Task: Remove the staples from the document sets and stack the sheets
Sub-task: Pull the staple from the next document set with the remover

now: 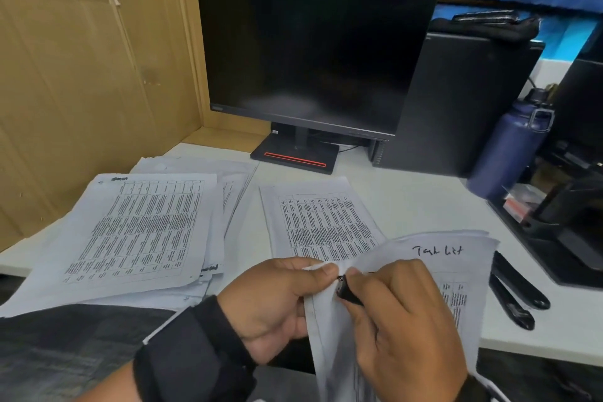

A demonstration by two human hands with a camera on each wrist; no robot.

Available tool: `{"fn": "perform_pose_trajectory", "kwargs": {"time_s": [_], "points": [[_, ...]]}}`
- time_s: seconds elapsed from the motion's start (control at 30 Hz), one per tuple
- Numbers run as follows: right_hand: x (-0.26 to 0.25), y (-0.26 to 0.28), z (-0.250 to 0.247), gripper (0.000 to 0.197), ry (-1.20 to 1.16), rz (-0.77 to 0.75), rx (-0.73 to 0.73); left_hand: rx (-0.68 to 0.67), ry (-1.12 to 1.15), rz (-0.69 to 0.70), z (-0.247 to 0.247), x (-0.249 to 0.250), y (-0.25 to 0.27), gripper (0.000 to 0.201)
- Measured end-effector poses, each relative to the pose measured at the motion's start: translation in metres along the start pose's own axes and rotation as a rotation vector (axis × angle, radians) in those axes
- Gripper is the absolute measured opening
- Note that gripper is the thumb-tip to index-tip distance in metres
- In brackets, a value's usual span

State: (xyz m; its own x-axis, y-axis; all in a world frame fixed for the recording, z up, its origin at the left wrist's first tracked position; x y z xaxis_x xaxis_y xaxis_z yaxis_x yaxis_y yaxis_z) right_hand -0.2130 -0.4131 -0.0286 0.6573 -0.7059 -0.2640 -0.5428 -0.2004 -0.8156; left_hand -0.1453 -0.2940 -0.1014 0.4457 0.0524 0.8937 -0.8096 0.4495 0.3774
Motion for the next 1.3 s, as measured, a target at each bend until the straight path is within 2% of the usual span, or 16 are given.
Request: {"fn": "perform_pose_trajectory", "kwargs": {"time_s": [0.07, 0.2, 0.33, 0.37, 0.47, 0.53, 0.67, 0.77, 0.97, 1.07, 1.3], "points": [[-0.001, 0.001, 0.0, 0.017, 0.014, -0.037, 0.001, 0.005, -0.014, -0.004, -0.002, 0.0, -0.001, 0.04], [-0.006, 0.003, 0.001, 0.012, 0.05, -0.104, 0.033, 0.035, -0.05, -0.002, -0.004, 0.0, -0.001, 0.012], [-0.009, 0.004, 0.002, 0.007, 0.066, -0.15, 0.039, 0.075, -0.085, 0.005, -0.007, -0.002, 0.0, 0.014], [-0.005, 0.004, 0.002, 0.009, 0.048, -0.111, 0.036, 0.087, -0.089, 0.02, -0.008, -0.001, 0.0, 0.016], [0.012, 0.002, -0.001, 0.026, -0.071, 0.144, 0.044, 0.148, -0.088, 0.106, -0.011, 0.002, -0.001, 0.024], [0.021, 0.002, -0.002, 0.028, -0.167, 0.279, 0.061, 0.175, -0.11, 0.15, -0.01, 0.005, 0.0, 0.02], [0.036, 0.007, 0.004, 0.026, -0.286, 0.437, 0.085, 0.19, -0.124, 0.157, -0.009, 0.006, 0.001, 0.015], [0.041, 0.011, 0.008, 0.029, -0.322, 0.487, 0.073, 0.187, -0.124, 0.135, -0.01, 0.002, -0.001, 0.014], [0.04, 0.009, 0.01, 0.03, -0.375, 0.487, 0.072, 0.117, -0.05, 0.08, -0.009, 0.001, -0.001, 0.016], [0.041, 0.009, 0.01, 0.026, -0.391, 0.486, 0.052, 0.129, -0.045, 0.077, -0.011, 0.0, -0.003, 0.02], [0.018, 0.005, 0.009, 0.02, -0.081, 0.172, -0.033, 0.205, -0.03, 0.053, -0.016, -0.009, -0.005, 0.023]]}}
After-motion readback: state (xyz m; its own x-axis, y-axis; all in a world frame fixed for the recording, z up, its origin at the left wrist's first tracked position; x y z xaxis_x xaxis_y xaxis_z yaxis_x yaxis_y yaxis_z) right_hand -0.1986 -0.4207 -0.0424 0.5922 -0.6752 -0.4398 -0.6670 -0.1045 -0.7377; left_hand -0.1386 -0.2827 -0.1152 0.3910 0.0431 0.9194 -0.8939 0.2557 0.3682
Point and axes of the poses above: each hand's wrist, its own y-axis away from the middle knuckle, its own z-axis out of the palm, x = y × z, the point moved 8 cm from there along -y, towards the middle knuckle, and after that the axes turned 14 degrees about -y, right-handed, at the moved point
